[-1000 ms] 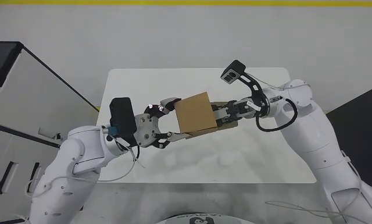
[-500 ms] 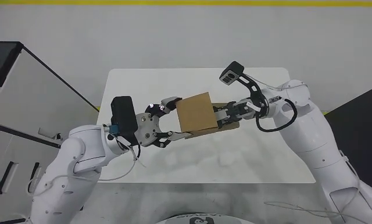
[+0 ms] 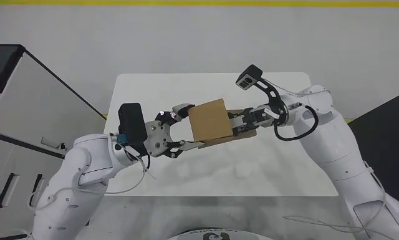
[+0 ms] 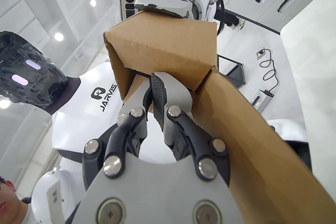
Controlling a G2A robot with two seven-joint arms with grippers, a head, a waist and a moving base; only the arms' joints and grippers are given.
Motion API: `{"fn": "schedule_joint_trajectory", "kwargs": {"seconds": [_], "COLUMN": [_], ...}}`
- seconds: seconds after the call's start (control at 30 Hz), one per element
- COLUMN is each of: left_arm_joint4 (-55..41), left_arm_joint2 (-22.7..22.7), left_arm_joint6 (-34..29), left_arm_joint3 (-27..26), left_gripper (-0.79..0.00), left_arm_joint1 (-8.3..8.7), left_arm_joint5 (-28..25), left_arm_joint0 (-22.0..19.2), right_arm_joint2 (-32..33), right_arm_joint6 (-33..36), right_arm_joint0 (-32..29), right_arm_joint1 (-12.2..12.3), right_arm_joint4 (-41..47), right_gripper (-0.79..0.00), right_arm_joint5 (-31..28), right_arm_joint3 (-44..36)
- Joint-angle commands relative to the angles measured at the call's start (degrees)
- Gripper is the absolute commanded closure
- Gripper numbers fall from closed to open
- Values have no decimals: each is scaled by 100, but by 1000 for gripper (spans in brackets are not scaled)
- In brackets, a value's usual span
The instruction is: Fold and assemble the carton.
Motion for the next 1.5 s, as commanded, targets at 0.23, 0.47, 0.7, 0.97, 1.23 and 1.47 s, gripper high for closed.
{"fn": "schedule_joint_trajectory", "kwargs": {"seconds": [0.23, 0.47, 0.7, 0.97, 1.23, 1.47], "left_arm_joint4": [16, -15, -159, -241, -551, -929], "left_arm_joint2": [-83, -175, -204, -177, -288, -525], "left_arm_joint6": [23, 49, 55, -9, 220, 498], "left_arm_joint3": [2, 18, 66, 95, 178, 247], "left_gripper": [0, 0, 0, 0, 0, 0], "left_arm_joint1": [4, 10, 13, 14, 7, 14], "left_arm_joint5": [-28, -71, -134, -170, -125, -365], "left_arm_joint0": [31, 58, 44, 12, 106, 280], "right_arm_joint2": [210, 723, 1345, 1430, 1743, 1631], "right_arm_joint6": [-16, 32, 214, 196, 453, 548], "right_arm_joint0": [2, -221, -561, -609, -952, -1098], "right_arm_joint1": [20, 114, 200, 204, 193, 162], "right_arm_joint4": [-37, 42, 529, 669, 1630, 2139], "right_gripper": [0, 0, 0, -785, -785, -785], "right_arm_joint5": [-57, -93, -219, -232, -327, -423], "right_arm_joint3": [60, 11, 64, 120, 656, 966]}}
